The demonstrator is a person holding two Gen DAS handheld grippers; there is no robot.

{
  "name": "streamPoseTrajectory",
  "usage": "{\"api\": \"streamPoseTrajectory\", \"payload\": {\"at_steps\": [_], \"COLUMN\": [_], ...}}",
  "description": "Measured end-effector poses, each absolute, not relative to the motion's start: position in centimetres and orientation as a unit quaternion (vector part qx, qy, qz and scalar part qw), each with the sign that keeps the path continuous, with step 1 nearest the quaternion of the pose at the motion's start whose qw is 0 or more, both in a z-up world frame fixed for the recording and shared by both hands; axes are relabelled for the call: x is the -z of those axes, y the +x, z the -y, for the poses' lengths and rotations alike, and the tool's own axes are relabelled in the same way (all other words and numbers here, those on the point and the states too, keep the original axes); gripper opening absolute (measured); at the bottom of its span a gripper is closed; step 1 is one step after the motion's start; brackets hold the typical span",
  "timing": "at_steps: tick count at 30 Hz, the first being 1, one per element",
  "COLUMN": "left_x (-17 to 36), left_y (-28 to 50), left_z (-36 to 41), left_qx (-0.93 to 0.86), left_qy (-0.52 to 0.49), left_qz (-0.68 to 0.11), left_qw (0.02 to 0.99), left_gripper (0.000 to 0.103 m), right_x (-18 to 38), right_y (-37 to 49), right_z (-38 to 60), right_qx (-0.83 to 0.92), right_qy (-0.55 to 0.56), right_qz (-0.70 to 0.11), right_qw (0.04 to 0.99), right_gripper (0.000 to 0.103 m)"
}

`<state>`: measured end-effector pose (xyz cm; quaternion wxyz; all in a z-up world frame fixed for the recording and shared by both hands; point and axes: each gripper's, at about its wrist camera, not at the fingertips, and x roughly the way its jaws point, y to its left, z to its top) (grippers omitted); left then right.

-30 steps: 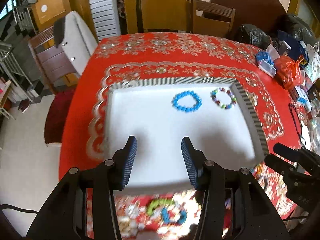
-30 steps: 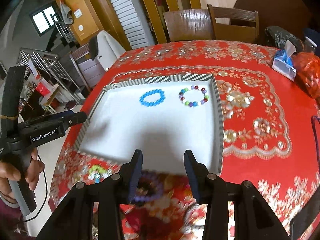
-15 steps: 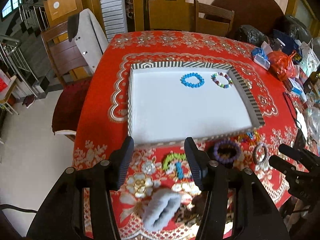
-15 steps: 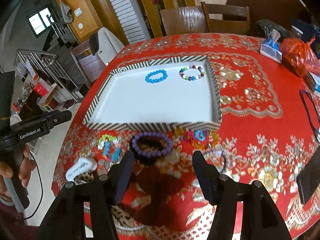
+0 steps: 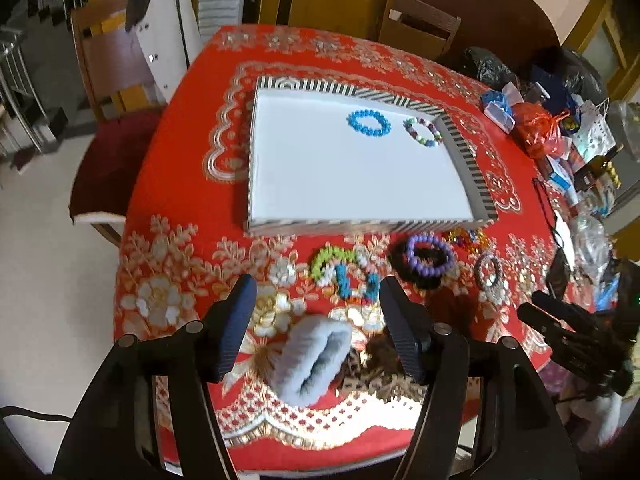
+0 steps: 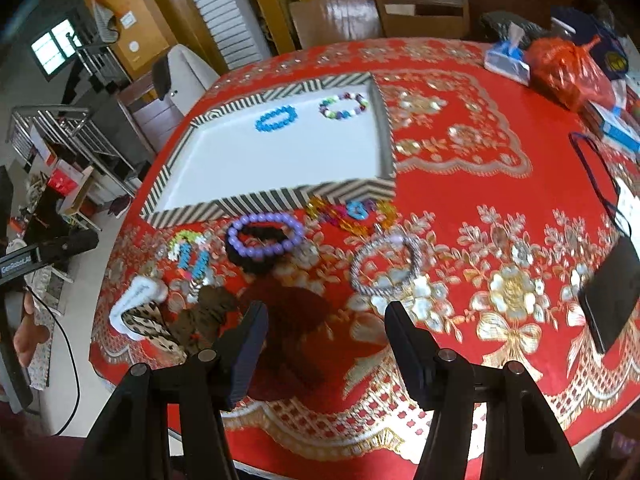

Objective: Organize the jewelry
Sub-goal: 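Grasp the white fluffy scrunchie with the left tool while the right tool grasps the red bow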

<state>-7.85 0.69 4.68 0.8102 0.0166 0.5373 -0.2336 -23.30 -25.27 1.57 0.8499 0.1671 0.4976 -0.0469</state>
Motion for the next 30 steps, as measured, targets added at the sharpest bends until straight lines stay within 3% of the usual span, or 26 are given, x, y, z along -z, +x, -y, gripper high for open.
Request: {"api": "streamPoseTrajectory", "payload": {"at_steps": [10, 30], "left_x": [-2.6, 1.3], "left_y": [-9.4, -11.9], "left_z": [-3.3, -3.2], "left_qx": [0.242, 0.265], "left_qy": [0.001, 0.065], "left_qz": [-0.570, -0.608], "left_qw": [0.785, 0.746], "left_gripper": [0.064, 0.064], "right_x": [-1.0, 3.5], "right_y": [-23.2, -21.1], "right_z": [24.7, 20.0], "right_qx": [0.035, 0.009], "right_qy": [0.163, 0.119], "right_qz": [-0.510, -0.557], "right_qw": [0.843, 0.822], "right_gripper": [0.058, 0.058]}}
